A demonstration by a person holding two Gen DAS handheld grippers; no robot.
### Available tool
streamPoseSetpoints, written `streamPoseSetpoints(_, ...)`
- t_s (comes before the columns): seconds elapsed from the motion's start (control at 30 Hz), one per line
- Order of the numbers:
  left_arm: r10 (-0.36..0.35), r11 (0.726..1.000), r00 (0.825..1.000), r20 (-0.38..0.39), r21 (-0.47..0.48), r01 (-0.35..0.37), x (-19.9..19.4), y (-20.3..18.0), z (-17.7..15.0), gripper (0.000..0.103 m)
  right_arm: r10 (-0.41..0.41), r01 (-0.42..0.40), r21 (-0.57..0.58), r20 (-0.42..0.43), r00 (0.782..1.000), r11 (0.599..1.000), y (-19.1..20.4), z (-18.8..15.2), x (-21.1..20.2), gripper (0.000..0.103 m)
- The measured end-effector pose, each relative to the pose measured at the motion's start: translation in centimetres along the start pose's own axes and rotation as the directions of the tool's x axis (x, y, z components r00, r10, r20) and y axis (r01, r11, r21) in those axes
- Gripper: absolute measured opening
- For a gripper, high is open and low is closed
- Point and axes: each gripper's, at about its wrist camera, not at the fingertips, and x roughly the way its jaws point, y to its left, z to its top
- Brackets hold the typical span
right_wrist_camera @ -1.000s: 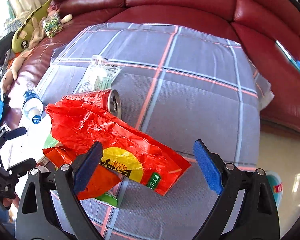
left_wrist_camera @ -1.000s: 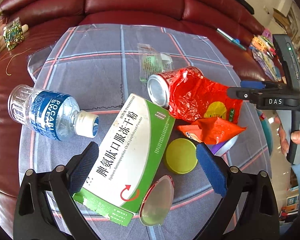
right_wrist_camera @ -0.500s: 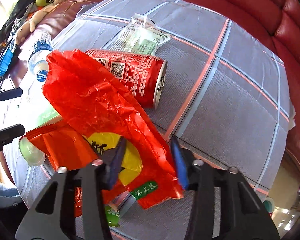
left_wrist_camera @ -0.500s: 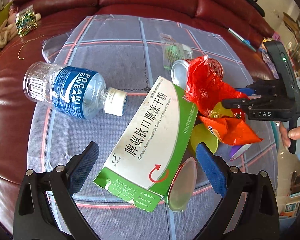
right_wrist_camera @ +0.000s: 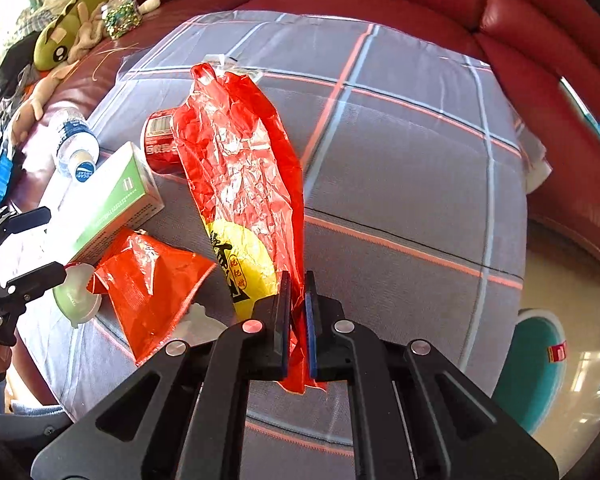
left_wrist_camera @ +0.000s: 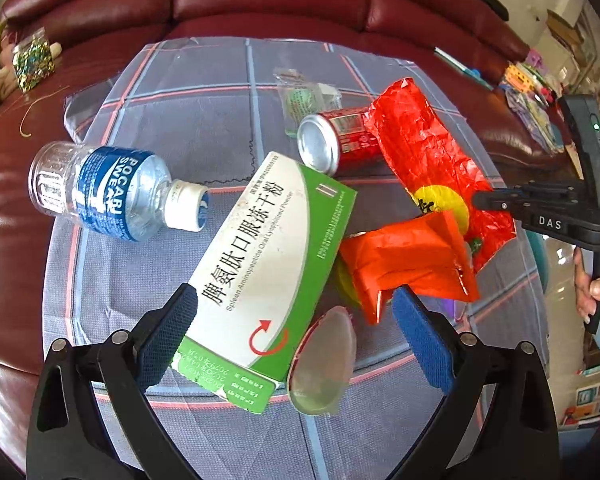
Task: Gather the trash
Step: 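Return both tools to the table and grasp the red snack bag with the right tool, then grasp the orange wrapper with the left tool while the right tool lifts the red bag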
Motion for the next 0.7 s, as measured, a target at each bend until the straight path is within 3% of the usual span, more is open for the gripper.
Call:
streamPoseSetpoints(0.3, 0.055, 0.973, 0.997, -0.047, 0.226, -0.043, 2.2, -4.9, -0.1, 0.098, -0.011, 0.012, 0.156, -0.006, 1.000, 0.988, -4.3, -3.2, -0.6, 0.006)
streamPoseSetpoints(0.57, 0.114, 0.893, 0.992, -0.055, 0.442, -0.079, 5.1, -8.5, -0.1, 0.098, 0.015, -0.015, 0.233, 0.002, 1.000, 0.972, -5.8, -5.1, -0.9, 0.006)
streamPoseSetpoints(0.7, 0.119, 0.861, 0.992, -0.045, 0.503, -0.080, 5.8, -9.6, 0.2, 0.098, 0.033, -0.031, 0.261, -0.001, 0.999, 0.965, -6.3, -5.6, -0.7, 0.006)
